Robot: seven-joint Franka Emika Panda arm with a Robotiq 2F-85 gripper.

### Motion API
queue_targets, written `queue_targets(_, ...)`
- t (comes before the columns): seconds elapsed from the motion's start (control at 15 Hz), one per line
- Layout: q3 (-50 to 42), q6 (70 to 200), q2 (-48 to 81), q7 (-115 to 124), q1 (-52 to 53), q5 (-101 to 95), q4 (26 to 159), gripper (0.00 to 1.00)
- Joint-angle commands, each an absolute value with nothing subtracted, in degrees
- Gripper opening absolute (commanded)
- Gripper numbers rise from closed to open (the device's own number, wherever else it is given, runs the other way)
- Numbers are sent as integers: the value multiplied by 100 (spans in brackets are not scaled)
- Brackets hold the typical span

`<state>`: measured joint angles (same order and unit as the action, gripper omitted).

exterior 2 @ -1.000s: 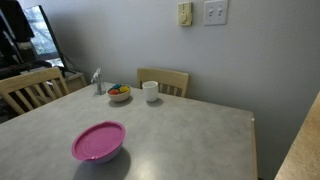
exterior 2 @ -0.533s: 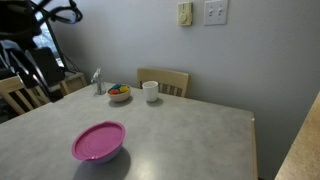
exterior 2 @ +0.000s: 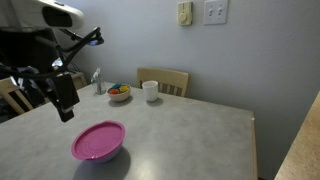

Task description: Place the pink plate on the table

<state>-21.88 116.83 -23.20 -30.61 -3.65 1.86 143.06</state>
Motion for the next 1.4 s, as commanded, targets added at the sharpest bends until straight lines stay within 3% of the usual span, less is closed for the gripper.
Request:
queue_targets(0.0,-2222,11892,-1771,-2914,-389,987,14158,100)
queue_targets(0.53,-1993,12334,592,-3151,-672,2977,13464,100)
queue_targets(1.33,-884,12062,2300,-3614,-1666,2399,12089,100)
